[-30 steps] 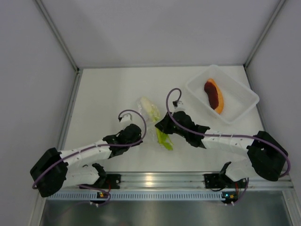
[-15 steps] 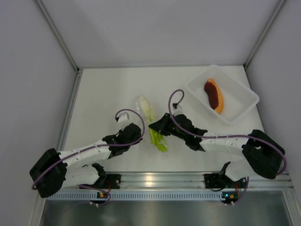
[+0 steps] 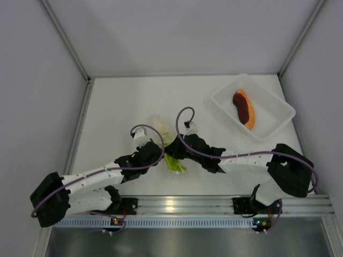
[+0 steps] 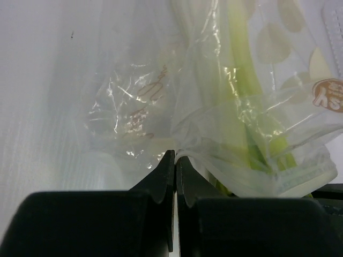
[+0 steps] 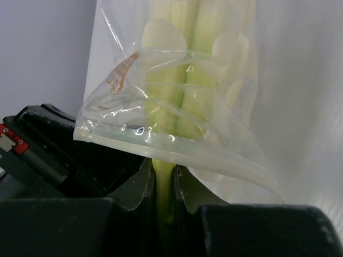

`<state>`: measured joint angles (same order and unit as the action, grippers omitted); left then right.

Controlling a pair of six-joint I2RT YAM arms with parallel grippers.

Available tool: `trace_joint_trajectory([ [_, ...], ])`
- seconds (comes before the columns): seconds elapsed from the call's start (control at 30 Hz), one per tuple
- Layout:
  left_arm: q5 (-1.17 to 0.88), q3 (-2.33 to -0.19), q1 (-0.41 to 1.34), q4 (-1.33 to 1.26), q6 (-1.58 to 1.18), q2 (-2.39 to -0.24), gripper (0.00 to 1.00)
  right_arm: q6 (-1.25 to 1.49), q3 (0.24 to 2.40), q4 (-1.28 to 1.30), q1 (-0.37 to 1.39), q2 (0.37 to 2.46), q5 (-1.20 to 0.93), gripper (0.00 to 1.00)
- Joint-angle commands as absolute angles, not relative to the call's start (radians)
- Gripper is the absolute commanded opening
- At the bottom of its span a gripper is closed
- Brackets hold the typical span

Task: Open the zip-top bag and remove the fake food

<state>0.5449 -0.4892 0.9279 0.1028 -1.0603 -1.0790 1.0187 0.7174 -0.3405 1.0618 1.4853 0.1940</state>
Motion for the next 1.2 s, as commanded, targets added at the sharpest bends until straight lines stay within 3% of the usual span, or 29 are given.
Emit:
trace_joint_trajectory([
  [0.0, 0.615, -0.479, 0.930, 0.054, -1.054, -1.039, 0.00, 0.895, 0.807, -0.377, 1.098, 1.490, 0.103, 0.00],
  [0.33, 0.634, -0.495, 0.839, 0.127, -1.012, -1.034, 0.00, 0.770, 0.698, -0.571, 1.117, 1.421, -0.254, 0.00],
  [0.77, 0.592, -0.491, 0.756, 0.153, -0.980, -1.037, 0.00, 0.579, 0.555, -0.695, 1.117, 1.249, -0.360, 0.00],
  [1.17, 0.422, -0.529, 0.644, 0.153, -0.950, -1.089, 0.00, 0.503, 0.488, -0.759, 1.114, 1.200, -0.462, 0.00],
])
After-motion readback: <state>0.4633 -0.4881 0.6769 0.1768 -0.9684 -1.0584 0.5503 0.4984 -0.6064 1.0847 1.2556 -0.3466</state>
